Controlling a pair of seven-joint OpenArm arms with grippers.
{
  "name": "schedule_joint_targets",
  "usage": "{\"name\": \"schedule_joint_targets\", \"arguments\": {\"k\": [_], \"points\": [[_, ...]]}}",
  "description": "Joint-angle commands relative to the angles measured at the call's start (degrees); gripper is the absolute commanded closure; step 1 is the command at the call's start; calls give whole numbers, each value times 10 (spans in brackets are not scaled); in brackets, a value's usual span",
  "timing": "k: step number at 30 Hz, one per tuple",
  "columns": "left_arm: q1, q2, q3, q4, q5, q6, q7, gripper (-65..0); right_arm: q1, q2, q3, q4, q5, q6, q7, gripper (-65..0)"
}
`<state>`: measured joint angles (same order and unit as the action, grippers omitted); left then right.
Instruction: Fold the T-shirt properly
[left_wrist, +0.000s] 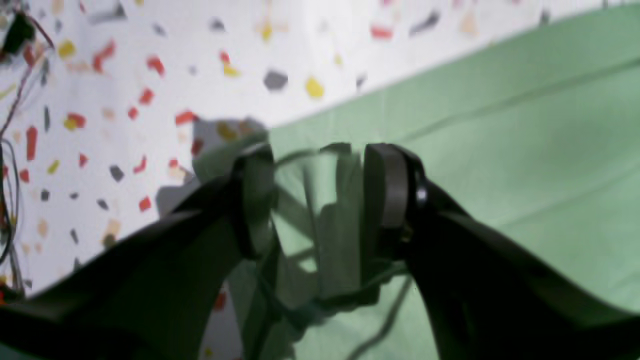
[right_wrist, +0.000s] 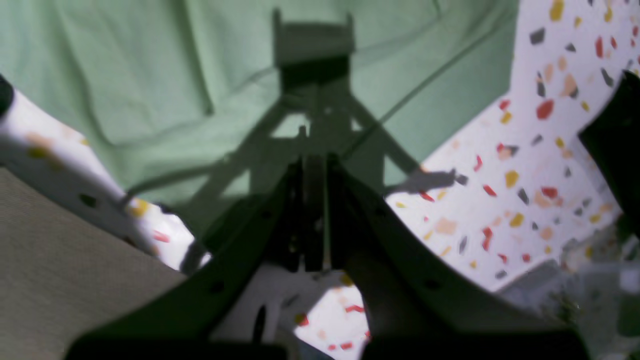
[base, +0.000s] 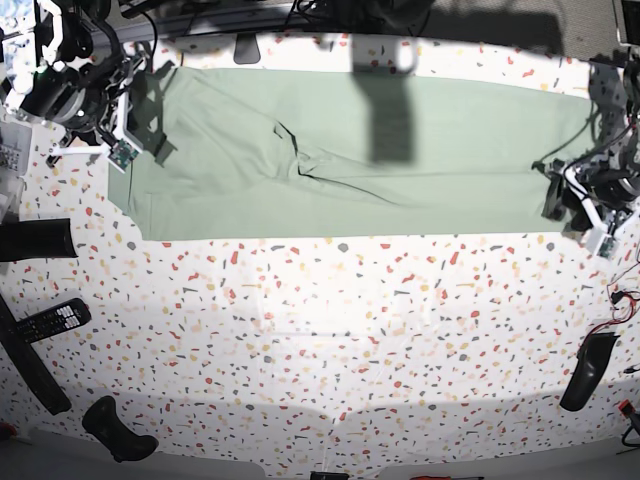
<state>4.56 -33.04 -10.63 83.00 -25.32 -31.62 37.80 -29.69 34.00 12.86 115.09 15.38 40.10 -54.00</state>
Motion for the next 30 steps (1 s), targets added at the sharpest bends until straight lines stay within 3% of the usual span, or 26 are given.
{"name": "schedule_joint_targets", "arguments": {"k": [1, 8, 15, 22, 24, 28, 30], "points": [[-9, -11, -5, 10, -15, -2, -10, -267, 2, 9, 3, 10, 1, -1, 7, 0], [-9, 2, -4, 10, -17, -10, -10, -267, 2, 9, 3, 10, 1, -1, 7, 0], [-9, 49, -4, 10, 115, -10, -10, -263, 2, 9, 3, 10, 1, -1, 7, 0], [-9, 51, -4, 10, 118, -8, -28, -244, 2, 9, 3, 10, 1, -1, 7, 0], [-9, 51, -4, 10, 118, -8, -36, -197, 2, 9, 3, 10, 1, -1, 7, 0], [-9, 51, -4, 10, 118, -8, -65, -1, 2, 9, 3, 10, 1, -1, 7, 0], [-9, 51, -4, 10, 118, -8, -78, 0, 2, 9, 3, 10, 1, -1, 7, 0]]}}
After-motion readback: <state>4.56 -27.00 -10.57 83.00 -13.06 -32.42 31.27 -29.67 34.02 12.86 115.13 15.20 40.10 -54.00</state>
